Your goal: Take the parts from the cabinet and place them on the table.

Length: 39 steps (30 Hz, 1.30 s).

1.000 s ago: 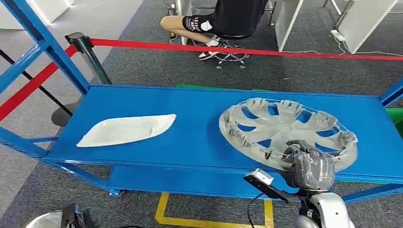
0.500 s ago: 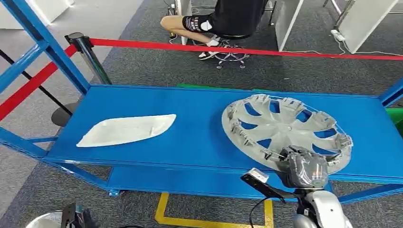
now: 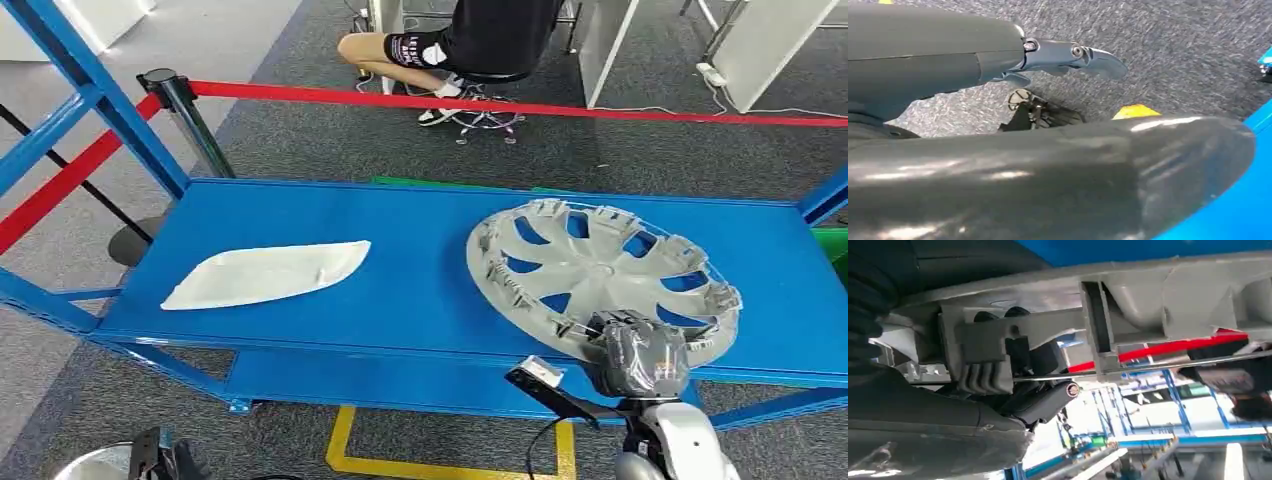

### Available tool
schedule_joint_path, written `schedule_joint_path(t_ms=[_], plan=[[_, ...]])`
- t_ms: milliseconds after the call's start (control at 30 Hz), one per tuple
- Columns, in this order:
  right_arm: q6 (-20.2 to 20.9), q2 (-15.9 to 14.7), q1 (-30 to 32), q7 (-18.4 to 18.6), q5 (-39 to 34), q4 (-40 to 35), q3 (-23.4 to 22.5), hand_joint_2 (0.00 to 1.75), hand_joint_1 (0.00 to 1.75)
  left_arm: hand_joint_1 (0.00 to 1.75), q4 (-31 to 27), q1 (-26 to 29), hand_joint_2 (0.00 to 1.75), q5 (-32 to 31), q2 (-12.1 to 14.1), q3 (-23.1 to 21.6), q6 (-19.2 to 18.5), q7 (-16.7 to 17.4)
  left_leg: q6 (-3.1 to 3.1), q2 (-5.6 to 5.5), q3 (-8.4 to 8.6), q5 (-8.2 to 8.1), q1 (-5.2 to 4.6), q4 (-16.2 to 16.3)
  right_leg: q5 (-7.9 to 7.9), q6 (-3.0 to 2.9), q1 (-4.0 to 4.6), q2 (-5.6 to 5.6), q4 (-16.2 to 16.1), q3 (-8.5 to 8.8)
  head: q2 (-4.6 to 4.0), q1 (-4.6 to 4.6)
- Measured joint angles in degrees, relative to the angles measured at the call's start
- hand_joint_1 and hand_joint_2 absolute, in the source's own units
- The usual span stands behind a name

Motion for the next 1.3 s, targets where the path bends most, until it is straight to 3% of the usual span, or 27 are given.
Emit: schedule_joint_path(t_ms=[200,400,500,667,967,1000,1033,1100,1133,1167,1200,1233,1300], plan=[[-9.3,0.0,1.8,-4.7,-0.4,-4.2,0.0,1.75,1.75,0.0,-0.1,-0.3,1.75,-0.9,-0.2,-0.1,1.5,-3.4,-0.01,-0.01,-0.01,-0.02,0.0,0.0,-0.04,0.0,0.0,-0.01,0.0,0.0,0.0,-0.02],[-11.0,0.0,2.8,-6.1,-0.7,-7.1,0.2,1.75,1.75,0.0,-0.2,-0.6,1.75,-1.0,-0.5,-0.1,2.0,-4.2,0.0,-0.01,0.0,-0.04,0.0,0.0,-0.05,0.01,0.0,0.0,0.0,0.0,0.0,-0.02],[-12.3,0.0,3.3,-8.7,-2.8,-8.1,0.4,1.75,1.75,0.0,-0.2,-0.9,1.75,-1.1,-0.7,-0.2,3.1,-5.5,0.0,-0.01,0.0,-0.04,0.0,0.0,-0.05,0.01,0.0,-0.01,0.0,0.0,0.0,0.0],[-11.5,0.0,4.0,-15.8,-13.4,-10.3,1.6,1.75,1.75,0.0,-0.2,-1.5,1.75,-1.1,-0.8,-0.9,2.7,-6.4,0.14,-0.01,-0.05,-0.28,-0.11,0.2,-0.06,0.04,-0.09,0.0,0.0,0.04,0.0,-0.02],[-5.9,0.4,4.2,-23.0,-24.6,-12.5,3.7,1.75,1.75,0.0,-0.2,-2.1,1.75,-3.5,-0.8,-3.5,5.0,-5.9,1.25,-0.02,-0.09,-0.85,-0.16,1.7,-0.26,1.19,-0.13,-0.01,0.3,0.72,0.02,-0.04],[-5.7,0.5,4.3,-23.6,-25.2,-12.8,3.7,1.75,1.75,0.0,-0.2,-2.3,1.75,-3.8,-1.0,-3.8,5.2,-5.7,1.68,0.04,0.1,-0.45,0.37,1.3,-0.75,1.39,-0.17,-0.05,0.6,0.43,0.0,-0.02],[-5.5,0.5,4.5,-24.1,-25.8,-13.1,3.8,1.75,1.75,0.0,-0.2,-2.5,1.75,-4.0,-1.2,-4.3,5.4,-5.6,1.89,0.05,0.09,-0.39,0.44,1.2,-2.53,1.32,-0.15,-0.21,2.2,-0.2,0.0,0.08],[-5.4,0.5,4.5,-24.5,-26.2,-13.4,4.0,1.75,1.75,0.0,-0.2,-2.8,1.75,-4.1,-1.1,-4.8,5.5,-5.5,2.11,0.05,0.07,-0.37,0.38,1.3,-8.5,1.47,-0.1,-0.25,11.7,-3.6,0.0,0.28],[-5.4,0.6,4.6,-24.5,-26.3,-13.4,4.0,1.75,1.75,0.0,-0.2,-2.9,1.75,-4.1,-1.2,-4.9,5.6,-5.5,2.15,0.05,0.01,-0.34,0.32,1.3,-10.69,1.55,-0.07,-0.24,16.5,-5.36,0.0,0.33],[-5.3,0.6,4.7,-24.5,-26.3,-13.4,4.0,1.75,1.75,0.0,-0.2,-2.9,1.75,-4.1,-1.2,-5.1,5.5,-5.4,2.1,0.05,-0.03,-0.31,0.31,1.3,-11.82,1.61,-0.07,-0.24,19.8,-6.33,0.0,0.29],[-5.3,0.5,4.8,-24.5,-26.3,-13.4,4.1,1.75,1.75,0.0,-0.2,-2.9,1.75,-4.1,-1.2,-5.2,5.6,-5.4,2.01,0.04,-0.11,-0.24,0.32,1.4,-11.47,1.63,-0.08,-0.24,20.0,-5.99,0.0,0.31],[-5.3,0.6,4.8,-24.5,-26.3,-13.4,4.1,1.75,1.75,0.0,-0.2,-2.9,1.75,-4.1,-1.3,-5.4,5.6,-5.4,1.87,0.02,-0.23,-0.16,0.4,1.5,-10.02,1.62,-0.09,-0.26,17.7,-4.34,0.0,0.33],[-5.0,0.6,4.8,-24.9,-27.3,-13.7,4.1,1.75,1.75,0.0,-0.2,-2.9,1.75,-4.2,-1.4,-5.6,5.6,-5.4,1.42,-0.07,-0.62,-0.13,0.75,2.1,-5.8,1.73,-0.21,-0.42,7.0,2.19,0.0,0.33]])
